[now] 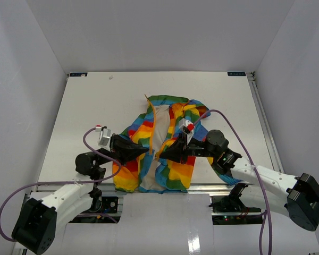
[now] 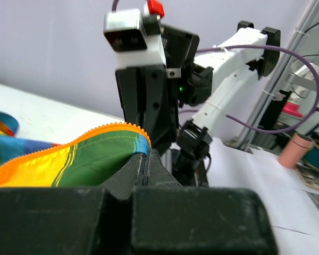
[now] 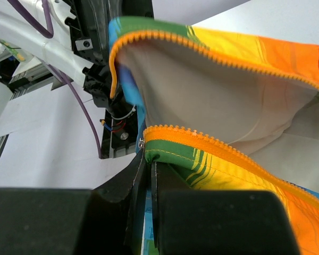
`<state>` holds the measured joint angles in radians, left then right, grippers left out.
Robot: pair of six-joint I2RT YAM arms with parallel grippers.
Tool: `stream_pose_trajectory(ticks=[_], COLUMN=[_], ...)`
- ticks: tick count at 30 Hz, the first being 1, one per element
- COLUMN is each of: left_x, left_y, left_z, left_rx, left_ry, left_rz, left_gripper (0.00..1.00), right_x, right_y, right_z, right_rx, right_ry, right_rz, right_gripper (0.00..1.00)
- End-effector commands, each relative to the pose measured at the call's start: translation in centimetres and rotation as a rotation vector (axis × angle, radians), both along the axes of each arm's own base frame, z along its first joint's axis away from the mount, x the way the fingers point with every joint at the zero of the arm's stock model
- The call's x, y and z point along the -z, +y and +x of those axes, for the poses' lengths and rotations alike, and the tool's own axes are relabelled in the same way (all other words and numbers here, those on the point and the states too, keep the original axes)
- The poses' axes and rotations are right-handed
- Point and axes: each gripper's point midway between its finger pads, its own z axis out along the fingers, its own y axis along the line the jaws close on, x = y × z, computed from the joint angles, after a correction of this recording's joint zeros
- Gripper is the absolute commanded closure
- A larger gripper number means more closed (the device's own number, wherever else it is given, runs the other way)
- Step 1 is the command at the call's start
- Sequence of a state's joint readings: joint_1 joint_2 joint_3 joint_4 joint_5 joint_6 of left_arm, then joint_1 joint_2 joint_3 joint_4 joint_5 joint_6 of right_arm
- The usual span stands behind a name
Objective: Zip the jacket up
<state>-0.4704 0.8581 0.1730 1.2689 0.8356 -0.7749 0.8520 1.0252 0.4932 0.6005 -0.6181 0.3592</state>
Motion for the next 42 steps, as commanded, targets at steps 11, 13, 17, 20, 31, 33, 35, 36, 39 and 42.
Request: stream_pose_trajectory(ticks=[11,13,17,20,31,33,35,36,39,42], left_x=[0.3,0.2,0.3,0.4,0.5,0.6,0.5,0.5,0.6,0.6], left_y=[-0.2,-0.2,-0.4,-0.5,-0.6,-0.6,-0.7,-0.7,-0.7,-0.8], left_z=[0.7,0.5,0.3,0.2,0.0,-0.1,-0.1,-0.1,-0.1,-0.1], left_rx=[-0.044,-0.036,-0.015,-0.007,0.002,0.005,0.008,0.007,0.006,0.006], left_ry=[-0.039,-0.047,-0.049,-0.048,-0.058,-0.055,-0.057,-0.058,-0.059,-0.057], left_rz=[0.015,0.014,0.019,0.021,0.020,0.021,0.022,0.023,0.024,0.026], left_gripper=[1.00,1.00,1.00,1.00,1.00,1.00,1.00,1.00,1.00,1.00], right_x=[-2.3,-2.4,-2.6,-2.9,-3.9,-4.1,-4.4,-4.5,-4.9,-5.1], right_y=[-0.2,-0.1,0.0,0.1,0.7,0.7,0.7,0.7,0.8,0.9], right_z=[-0.7,-0.7,-0.8,-0.8,-0.8,-0.8,-0.7,-0.7,-0.7,-0.5], right_rx=[-0.042,-0.044,-0.055,-0.059,-0.083,-0.083,-0.082,-0.080,-0.081,-0.072], right_ry=[-0.096,-0.099,-0.097,-0.096,-0.085,-0.086,-0.091,-0.092,-0.092,-0.090], right_rz=[0.056,0.057,0.061,0.070,0.100,0.104,0.110,0.113,0.120,0.122], right_gripper=[0.92,0.92,0.92,0.92,0.92,0.92,0.92,0.92,0.92,0.92])
